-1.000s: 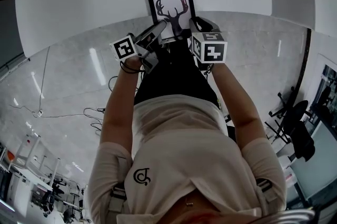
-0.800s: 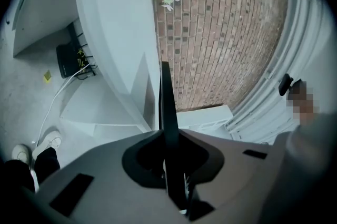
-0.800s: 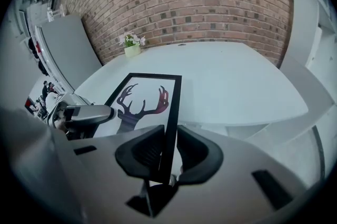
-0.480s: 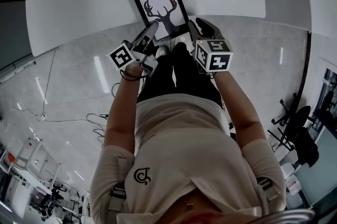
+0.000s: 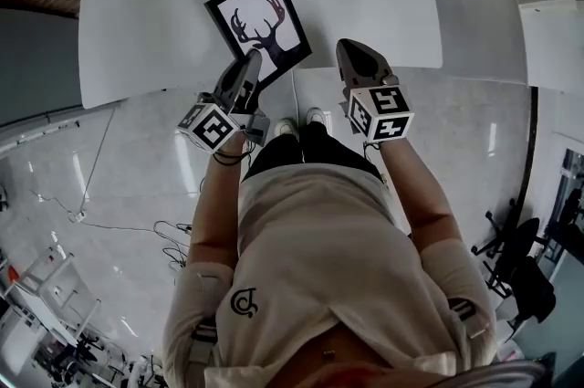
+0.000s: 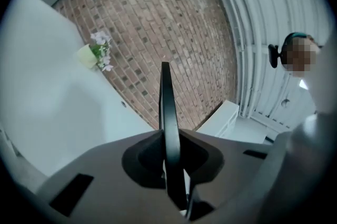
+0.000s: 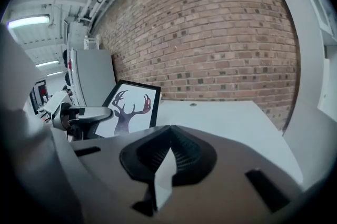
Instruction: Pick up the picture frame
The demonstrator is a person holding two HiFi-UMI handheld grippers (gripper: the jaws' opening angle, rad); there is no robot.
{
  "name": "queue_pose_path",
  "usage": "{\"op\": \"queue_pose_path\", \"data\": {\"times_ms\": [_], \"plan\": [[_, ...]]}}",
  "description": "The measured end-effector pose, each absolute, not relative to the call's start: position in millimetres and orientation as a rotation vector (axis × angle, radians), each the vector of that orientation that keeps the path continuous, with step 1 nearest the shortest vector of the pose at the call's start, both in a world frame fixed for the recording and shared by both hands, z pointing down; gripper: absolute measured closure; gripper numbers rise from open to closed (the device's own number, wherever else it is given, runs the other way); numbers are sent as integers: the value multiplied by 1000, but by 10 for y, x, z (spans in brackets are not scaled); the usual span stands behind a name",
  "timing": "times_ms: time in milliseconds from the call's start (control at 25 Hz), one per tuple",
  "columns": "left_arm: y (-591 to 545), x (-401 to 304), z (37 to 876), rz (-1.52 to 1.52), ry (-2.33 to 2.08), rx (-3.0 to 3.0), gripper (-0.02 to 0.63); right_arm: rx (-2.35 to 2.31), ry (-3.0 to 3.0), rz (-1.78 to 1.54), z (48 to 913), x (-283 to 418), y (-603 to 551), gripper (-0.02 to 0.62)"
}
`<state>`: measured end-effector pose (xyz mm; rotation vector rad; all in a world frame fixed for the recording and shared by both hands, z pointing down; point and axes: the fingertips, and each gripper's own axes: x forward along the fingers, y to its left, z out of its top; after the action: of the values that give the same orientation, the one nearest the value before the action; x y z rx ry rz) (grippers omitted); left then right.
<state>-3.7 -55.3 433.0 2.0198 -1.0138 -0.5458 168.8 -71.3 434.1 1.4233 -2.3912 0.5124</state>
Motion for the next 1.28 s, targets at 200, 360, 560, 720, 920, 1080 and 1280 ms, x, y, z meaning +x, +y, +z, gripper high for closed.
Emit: {"op": "queue_pose_path", "data": {"times_ms": [200,360,560,720,920,1080,1280], "plan": [[-801,-66,3819,-529,-1169,2182,554,1453,-2491,349,3925,1751,-1024,588],[-874,-27,3434,-504,-1282,2304,554,1470,-2552,259,3638,1862,-1097,588],[-893,28,2995,-424,-1453,2454,554,1507,-2590,179,3362,2007,-1118,588],[-882,5,2744,-339,-1619,2527,554,1549,-2602,98,3214,2058,-1130,588],[-861,-56,2576,-272,-1810,2574,554,1572,-2597,-4,3078,2116,-1164,588],[-875,-13,2475,-233,-1847,2607,554,1609,-2611,10,2970,2190,-1180,588],[-885,48,2473,-188,-1877,2636,555,1588,-2595,-41,2979,2193,-1154,589]]}}
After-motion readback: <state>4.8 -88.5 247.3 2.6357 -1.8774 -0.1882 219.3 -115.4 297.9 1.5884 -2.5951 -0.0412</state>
